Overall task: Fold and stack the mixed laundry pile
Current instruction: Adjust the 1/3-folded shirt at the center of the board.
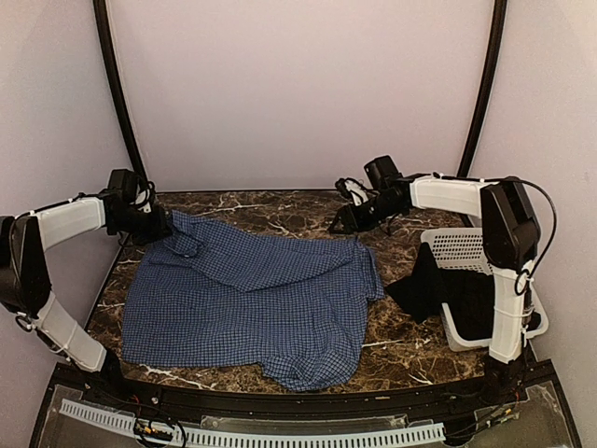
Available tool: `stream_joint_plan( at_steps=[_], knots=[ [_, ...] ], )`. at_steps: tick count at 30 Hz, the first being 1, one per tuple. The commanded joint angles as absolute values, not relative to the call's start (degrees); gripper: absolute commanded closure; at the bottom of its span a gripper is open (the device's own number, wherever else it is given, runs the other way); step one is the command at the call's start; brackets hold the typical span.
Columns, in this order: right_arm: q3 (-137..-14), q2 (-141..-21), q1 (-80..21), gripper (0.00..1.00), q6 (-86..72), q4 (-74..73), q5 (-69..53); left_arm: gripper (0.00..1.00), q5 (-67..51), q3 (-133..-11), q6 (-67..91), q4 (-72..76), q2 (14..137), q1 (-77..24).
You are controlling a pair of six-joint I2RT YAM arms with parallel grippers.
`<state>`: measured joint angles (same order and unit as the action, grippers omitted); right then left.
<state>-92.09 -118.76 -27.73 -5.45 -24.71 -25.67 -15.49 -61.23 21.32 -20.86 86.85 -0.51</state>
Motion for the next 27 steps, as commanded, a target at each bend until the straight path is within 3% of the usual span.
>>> stream_joint_plan(
  at_steps=[1, 8, 19, 23, 27],
  knots=[
    [-93.23, -116.57, -27.59, 0.46, -5.70, -23.73, -27.69, 1.00, -13.22, -61.86, 22.77, -18.55, 88.78, -0.18],
    [-90.32, -116.40, -28.33, 0.55, -6.36, -22.10, -33.52, 0.98, -11.65, -63.57, 22.43, -18.56, 94.27, -0.18],
    [-83.42, -113.57, -32.18, 0.54, -9.70, -21.17, -30.37, 0.68, 6.44, -68.76, 21.17, -25.50, 95.87, -0.18],
    [-80.13, -110.39, -33.17, 0.54, -11.99, -21.13, -26.96, 0.57, 1.97, -64.43, 20.77, -20.38, 88.52, -0.18],
    [-79.42, -112.38, -33.83, 0.53, -14.09, -20.30, -25.62, 0.53, -5.73, -64.87, 17.37, -21.09, 86.62, -3.66]
  ],
)
